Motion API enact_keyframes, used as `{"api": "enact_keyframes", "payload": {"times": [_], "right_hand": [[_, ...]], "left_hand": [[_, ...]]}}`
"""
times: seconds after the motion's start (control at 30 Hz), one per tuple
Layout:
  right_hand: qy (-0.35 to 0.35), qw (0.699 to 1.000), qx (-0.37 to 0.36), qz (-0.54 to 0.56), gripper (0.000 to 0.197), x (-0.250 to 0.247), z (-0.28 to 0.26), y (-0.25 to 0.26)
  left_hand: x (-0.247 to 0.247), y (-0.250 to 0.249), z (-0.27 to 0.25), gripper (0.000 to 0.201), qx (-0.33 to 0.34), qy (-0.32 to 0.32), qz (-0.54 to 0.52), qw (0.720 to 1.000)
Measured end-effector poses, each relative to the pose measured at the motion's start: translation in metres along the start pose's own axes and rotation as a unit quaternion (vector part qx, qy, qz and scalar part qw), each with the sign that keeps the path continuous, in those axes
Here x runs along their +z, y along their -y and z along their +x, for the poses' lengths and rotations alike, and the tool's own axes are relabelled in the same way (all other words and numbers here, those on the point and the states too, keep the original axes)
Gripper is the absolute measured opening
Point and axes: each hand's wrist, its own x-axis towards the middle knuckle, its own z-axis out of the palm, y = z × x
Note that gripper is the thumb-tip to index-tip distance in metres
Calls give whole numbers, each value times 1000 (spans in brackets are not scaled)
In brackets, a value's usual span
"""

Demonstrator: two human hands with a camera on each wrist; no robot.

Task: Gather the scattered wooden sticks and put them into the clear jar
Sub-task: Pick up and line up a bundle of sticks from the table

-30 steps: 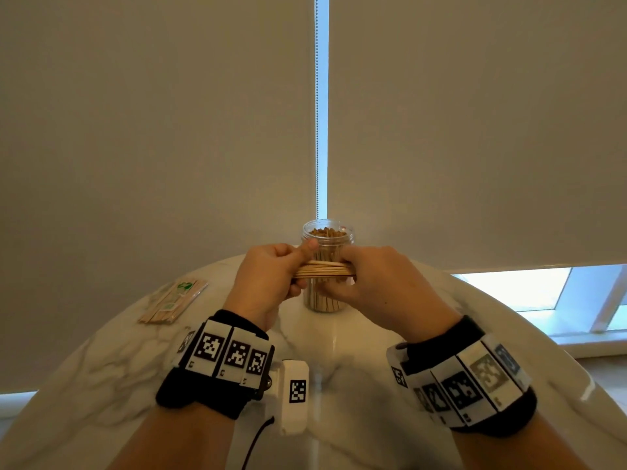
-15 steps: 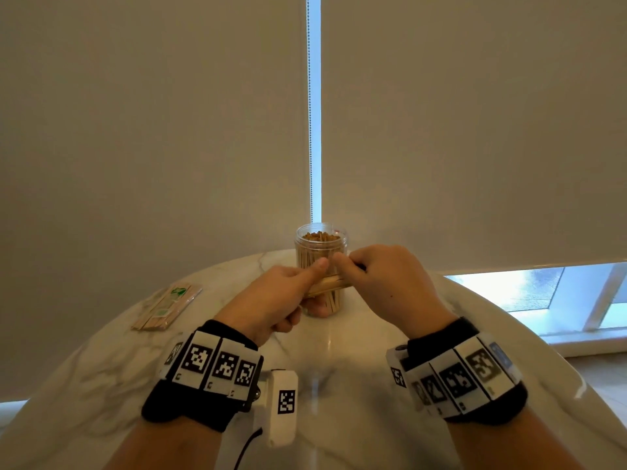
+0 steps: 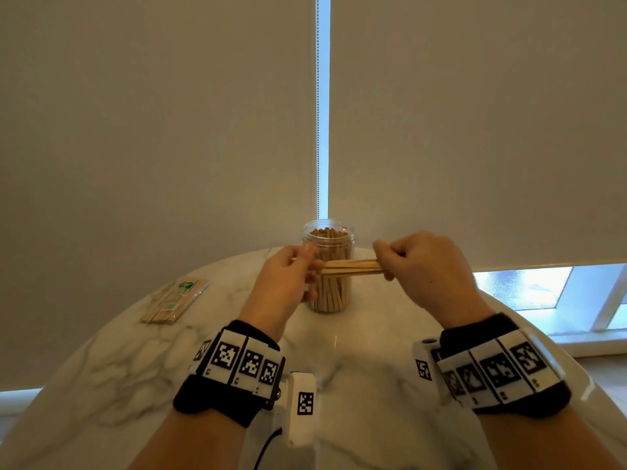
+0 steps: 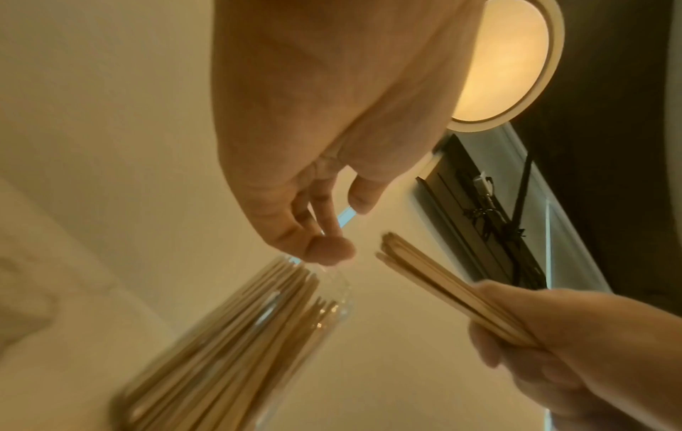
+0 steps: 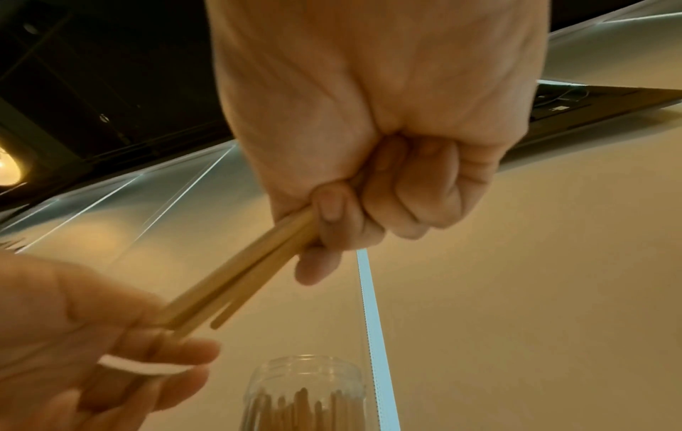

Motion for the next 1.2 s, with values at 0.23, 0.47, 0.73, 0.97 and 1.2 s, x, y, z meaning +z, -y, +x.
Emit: {"api": "enact_keyframes", "payload": {"times": [0.23,0.47,0.73,0.97,1.2], "right_hand": [[-91,993,4,-81,36,-27,65,14],[48,929,-149,-334,30,-9,139,69],[227,853,-191,-428,44,35,147,84],[257,873,-132,-392,34,58,152,82],[301,868,-100,-382,16,63,149,78]], "left_hand": [[-4,15,40,101,13,-35,111,993],[28,2,87,161,16,34,206,978],[30,27,93,117,44,28,226,973],[30,21,86,112,36,20,261,964],[31,22,87,114,29,18,259,965]]}}
